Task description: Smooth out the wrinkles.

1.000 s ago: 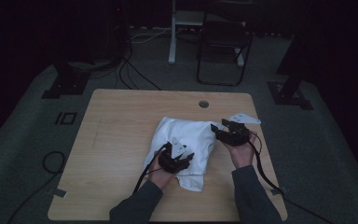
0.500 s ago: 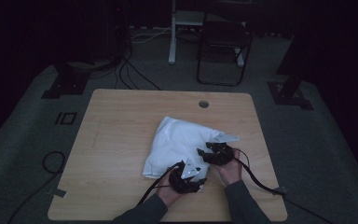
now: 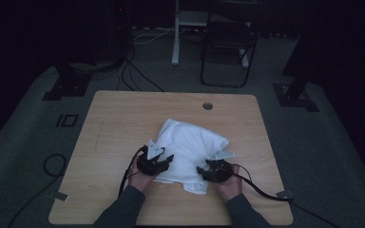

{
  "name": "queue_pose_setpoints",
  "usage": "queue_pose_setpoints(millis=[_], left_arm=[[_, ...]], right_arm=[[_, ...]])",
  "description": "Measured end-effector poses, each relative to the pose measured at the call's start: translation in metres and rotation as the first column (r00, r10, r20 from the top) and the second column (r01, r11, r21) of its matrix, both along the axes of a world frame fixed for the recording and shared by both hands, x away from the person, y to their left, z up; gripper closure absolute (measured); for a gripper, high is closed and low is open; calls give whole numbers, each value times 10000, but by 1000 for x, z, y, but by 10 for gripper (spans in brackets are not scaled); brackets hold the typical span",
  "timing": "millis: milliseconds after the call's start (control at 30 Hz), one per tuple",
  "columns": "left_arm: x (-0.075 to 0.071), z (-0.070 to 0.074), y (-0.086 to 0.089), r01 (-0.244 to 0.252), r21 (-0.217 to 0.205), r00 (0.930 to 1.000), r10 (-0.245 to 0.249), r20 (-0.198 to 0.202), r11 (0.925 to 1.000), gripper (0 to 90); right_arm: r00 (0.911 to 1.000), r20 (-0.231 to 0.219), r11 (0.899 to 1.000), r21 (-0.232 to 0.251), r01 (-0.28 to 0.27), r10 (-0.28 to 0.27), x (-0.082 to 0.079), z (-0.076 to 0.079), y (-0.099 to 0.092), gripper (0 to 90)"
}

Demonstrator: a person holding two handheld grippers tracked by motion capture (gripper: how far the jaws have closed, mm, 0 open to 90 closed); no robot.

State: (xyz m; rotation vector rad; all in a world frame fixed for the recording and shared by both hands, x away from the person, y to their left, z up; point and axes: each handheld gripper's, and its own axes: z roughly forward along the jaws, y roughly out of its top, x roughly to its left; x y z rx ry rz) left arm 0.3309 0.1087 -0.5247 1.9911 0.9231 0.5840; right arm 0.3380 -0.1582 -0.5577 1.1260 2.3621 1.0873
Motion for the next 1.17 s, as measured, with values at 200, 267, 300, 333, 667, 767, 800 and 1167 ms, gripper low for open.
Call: queue_pose_setpoints(millis=[200,267,300,333,667,767,800,1167], left_arm=[[5,-2,-2,-436,297,9989,430,194,9986,514],[13,-2,-1,-667,333,9975,658,272,9972,520],[21,-2,0,-817,407,9963,805,295,9958,521],[26,-2,0,-955,342,9950,945,313,9948,522],[58,5,8,-1199,-36,9927,1198,-115,9928,513],[53,15,18,-1373,-494,9905,1373,-28,9893,495],[48,20,25,-1427,-739,9896,1438,86,9870,493],[8,38,107,-2621,-1358,9617,2703,459,9554,467]], right_arm=[[9979,326,9984,-46,564,-562,32,0,5,457],[9972,290,9976,81,694,-696,42,-1,7,457],[9969,262,9972,133,732,-735,47,0,8,456],[9965,255,9967,173,792,-796,53,0,11,456],[9953,194,9949,350,943,-950,80,4,17,432],[9939,307,9925,648,1036,-1057,75,13,12,404],[9933,433,9910,861,1027,-1068,72,16,9,402],[9713,1136,9645,1878,1854,-2088,23,48,-68,353]])
